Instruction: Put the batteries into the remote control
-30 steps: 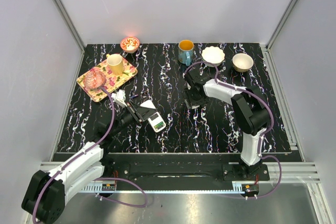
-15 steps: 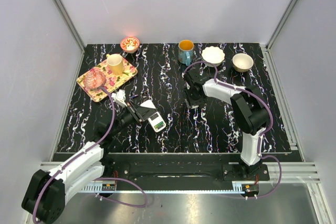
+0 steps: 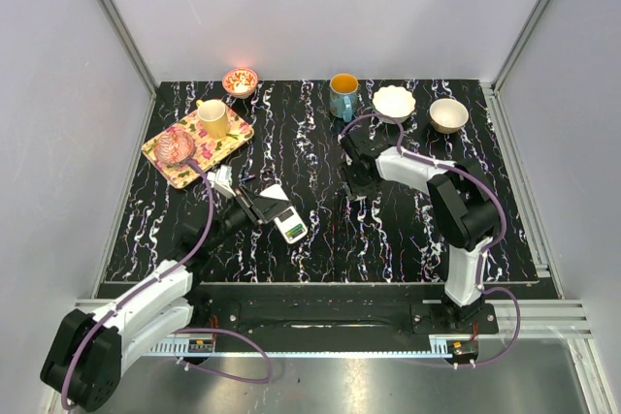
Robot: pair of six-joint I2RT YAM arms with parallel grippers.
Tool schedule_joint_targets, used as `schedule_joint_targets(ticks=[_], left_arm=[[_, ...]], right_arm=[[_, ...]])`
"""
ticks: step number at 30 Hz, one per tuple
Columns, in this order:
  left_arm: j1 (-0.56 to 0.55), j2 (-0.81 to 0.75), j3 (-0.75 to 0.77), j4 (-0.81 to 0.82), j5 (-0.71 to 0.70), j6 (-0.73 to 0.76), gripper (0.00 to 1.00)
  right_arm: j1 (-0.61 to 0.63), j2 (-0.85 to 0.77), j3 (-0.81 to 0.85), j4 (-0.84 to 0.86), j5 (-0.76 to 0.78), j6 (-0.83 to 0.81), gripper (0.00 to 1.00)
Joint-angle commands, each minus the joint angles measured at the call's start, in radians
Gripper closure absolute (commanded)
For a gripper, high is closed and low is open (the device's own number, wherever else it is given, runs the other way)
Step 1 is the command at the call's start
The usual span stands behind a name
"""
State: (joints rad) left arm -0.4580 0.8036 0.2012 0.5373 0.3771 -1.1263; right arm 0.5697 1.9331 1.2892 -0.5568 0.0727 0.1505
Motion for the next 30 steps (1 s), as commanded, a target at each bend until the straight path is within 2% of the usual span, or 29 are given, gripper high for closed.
schedule_joint_targets(ticks=[1, 3, 8, 14, 18, 23, 30], left_arm=[[-0.005, 0.029, 0.032, 0.105, -0.01, -0.012, 1.0], [-0.007, 0.037, 0.044, 0.108, -0.017, -0.01, 1.0], [-0.01, 0.083, 0.078, 0.121, -0.023, -0.003, 1.0], [-0.018, 0.196, 0.119, 0.211, -0.038, -0.044, 1.0], [-0.044, 0.298, 0.165, 0.303, -0.069, -0.067, 1.0], [-0.064, 0.419, 0.205, 0.427, -0.115, -0.108, 1.0], [-0.111, 0.604, 0.253, 0.616, -0.139, -0.181, 1.0]], right_arm=[[0.004, -0.034, -0.045, -0.052, 0.058, 0.046, 0.97], [0.004, -0.06, -0.05, -0.074, 0.067, 0.058, 1.0], [0.004, -0.163, -0.088, -0.11, 0.068, 0.073, 1.0], [0.045, -0.373, -0.11, -0.221, 0.061, 0.098, 1.0], [0.091, -0.496, -0.01, -0.409, 0.061, 0.124, 1.0], [0.163, -0.516, 0.137, -0.622, 0.023, 0.129, 1.0], [0.246, -0.484, 0.306, -0.75, -0.069, 0.13, 1.0]])
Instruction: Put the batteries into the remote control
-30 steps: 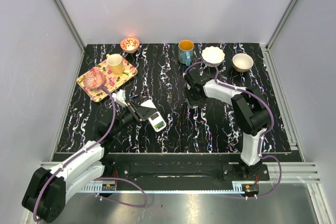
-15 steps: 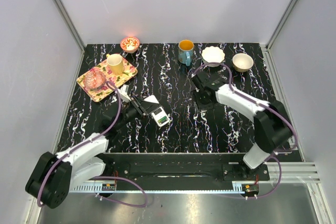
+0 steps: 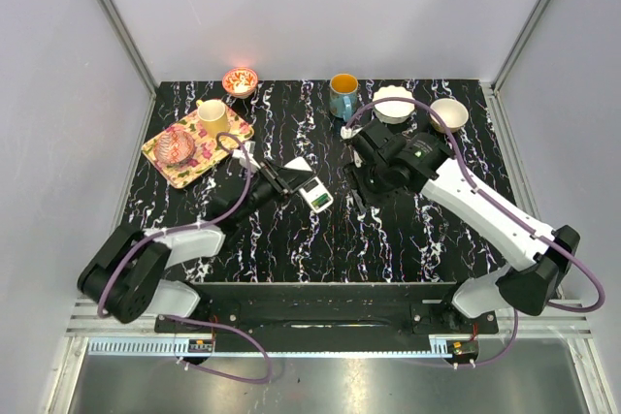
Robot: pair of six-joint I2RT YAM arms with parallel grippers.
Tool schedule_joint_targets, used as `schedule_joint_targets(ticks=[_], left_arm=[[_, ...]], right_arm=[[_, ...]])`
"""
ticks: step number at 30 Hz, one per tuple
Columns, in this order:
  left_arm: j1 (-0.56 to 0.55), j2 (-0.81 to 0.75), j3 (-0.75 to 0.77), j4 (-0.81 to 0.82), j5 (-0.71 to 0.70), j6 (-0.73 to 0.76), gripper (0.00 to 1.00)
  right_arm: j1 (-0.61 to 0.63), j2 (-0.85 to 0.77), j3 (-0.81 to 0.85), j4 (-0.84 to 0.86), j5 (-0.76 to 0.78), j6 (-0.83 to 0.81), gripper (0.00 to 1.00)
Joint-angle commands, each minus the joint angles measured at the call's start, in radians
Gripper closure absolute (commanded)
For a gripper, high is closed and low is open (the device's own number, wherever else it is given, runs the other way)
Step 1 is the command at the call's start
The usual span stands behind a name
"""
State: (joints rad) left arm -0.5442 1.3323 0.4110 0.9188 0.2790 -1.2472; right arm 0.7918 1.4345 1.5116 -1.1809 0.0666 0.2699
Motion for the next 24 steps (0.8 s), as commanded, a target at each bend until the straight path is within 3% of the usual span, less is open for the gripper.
schedule_joint_targets(ticks=[1, 10, 24], left_arm=[[-0.029, 0.099, 0.045, 0.292, -0.043, -0.09, 1.0], [-0.057, 0.369, 0.041, 0.649, -0.038, -0.285, 1.0], [-0.082, 0.389, 0.057, 0.718, -0.009, -0.239, 1.0]], right_arm=[[0.029, 0.021, 0.093, -0.134, -0.063, 0.009, 1.0], [0.038, 0.105, 0.165, -0.189, -0.099, -0.032, 1.0], [0.063, 0.202, 0.164, -0.14, -0.085, -0.029, 1.0]])
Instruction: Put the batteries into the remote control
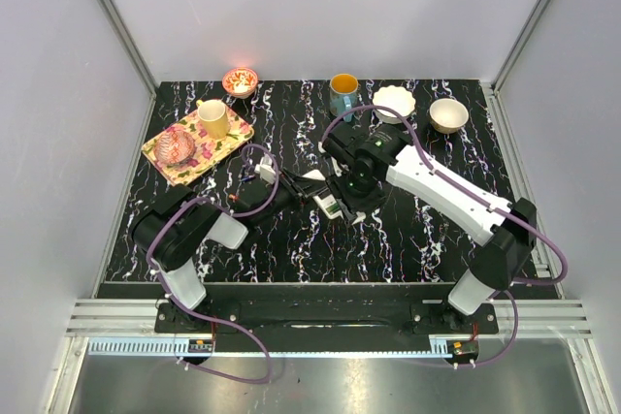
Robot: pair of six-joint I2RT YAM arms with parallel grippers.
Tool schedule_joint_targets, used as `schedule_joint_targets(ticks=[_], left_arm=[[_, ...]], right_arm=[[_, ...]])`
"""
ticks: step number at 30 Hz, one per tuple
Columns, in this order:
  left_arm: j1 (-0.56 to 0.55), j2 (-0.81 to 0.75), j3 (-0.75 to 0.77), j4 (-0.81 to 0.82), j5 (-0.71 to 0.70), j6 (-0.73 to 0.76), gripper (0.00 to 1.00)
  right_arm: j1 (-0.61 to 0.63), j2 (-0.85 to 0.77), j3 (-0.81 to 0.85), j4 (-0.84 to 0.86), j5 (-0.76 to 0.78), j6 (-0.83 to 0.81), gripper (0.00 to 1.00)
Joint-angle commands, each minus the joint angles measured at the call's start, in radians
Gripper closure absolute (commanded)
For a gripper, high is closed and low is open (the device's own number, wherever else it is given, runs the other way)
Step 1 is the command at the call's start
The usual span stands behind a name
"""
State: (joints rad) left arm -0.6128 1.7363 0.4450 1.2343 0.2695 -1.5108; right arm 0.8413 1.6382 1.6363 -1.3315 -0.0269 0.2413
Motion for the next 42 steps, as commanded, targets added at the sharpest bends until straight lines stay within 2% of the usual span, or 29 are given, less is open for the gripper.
schedule_joint_targets(ticks=[1, 16, 42], left_arm=[[-0.015, -0.02, 0.018, 0.402, -0.003, 0.034, 1.0], [-0.07, -0.087, -0.038, 0.409, -0.059, 0.141, 1.0], [-0.093, -0.133, -0.045, 0.37, -0.076, 0.167, 1.0]], right_arm=[[0.015, -0.001, 0.039, 0.015, 0.005, 0.0, 1.0], [0.047, 0.078, 0.08, -0.037, -0.039, 0.001, 1.0], [0.047, 0.121, 0.068, -0.026, 0.008, -0.008, 1.0]])
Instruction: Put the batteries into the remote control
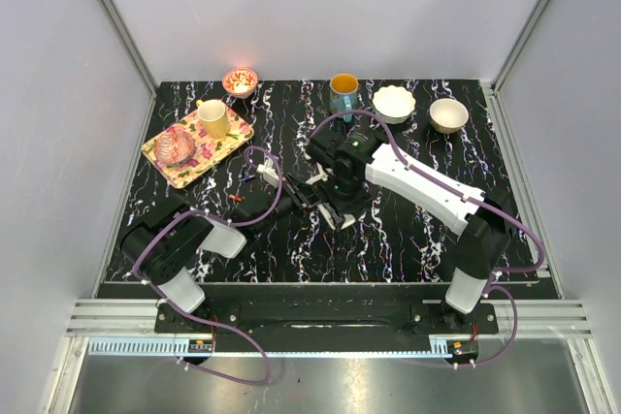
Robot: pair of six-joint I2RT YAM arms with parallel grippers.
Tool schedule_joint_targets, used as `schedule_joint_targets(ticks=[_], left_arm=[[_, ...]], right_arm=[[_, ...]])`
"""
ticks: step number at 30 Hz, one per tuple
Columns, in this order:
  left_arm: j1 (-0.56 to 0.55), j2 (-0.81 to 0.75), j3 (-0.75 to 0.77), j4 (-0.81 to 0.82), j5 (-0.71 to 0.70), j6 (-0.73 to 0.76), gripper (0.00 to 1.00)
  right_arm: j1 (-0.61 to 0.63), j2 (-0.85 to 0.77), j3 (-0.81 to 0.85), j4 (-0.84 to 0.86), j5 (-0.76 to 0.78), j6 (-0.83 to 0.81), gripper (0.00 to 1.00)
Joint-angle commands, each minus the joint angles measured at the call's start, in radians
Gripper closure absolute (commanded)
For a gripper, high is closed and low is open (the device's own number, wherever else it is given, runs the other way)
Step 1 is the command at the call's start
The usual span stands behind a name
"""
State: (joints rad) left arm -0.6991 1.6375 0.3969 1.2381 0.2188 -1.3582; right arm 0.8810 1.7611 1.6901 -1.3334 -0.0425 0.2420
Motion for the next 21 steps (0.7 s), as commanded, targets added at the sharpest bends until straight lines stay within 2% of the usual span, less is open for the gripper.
schedule_joint_targets(ticks=[1, 21], left_arm=[[-0.007, -0.034, 0.002, 0.366, -0.027, 0.016, 1.0], [-0.017, -0.045, 0.002, 0.35, -0.032, 0.024, 1.0]], right_arm=[[0.007, -0.002, 0.014, -0.02, 0.029, -0.009, 1.0], [0.007, -0.003, 0.014, 0.037, 0.053, 0.013, 1.0]])
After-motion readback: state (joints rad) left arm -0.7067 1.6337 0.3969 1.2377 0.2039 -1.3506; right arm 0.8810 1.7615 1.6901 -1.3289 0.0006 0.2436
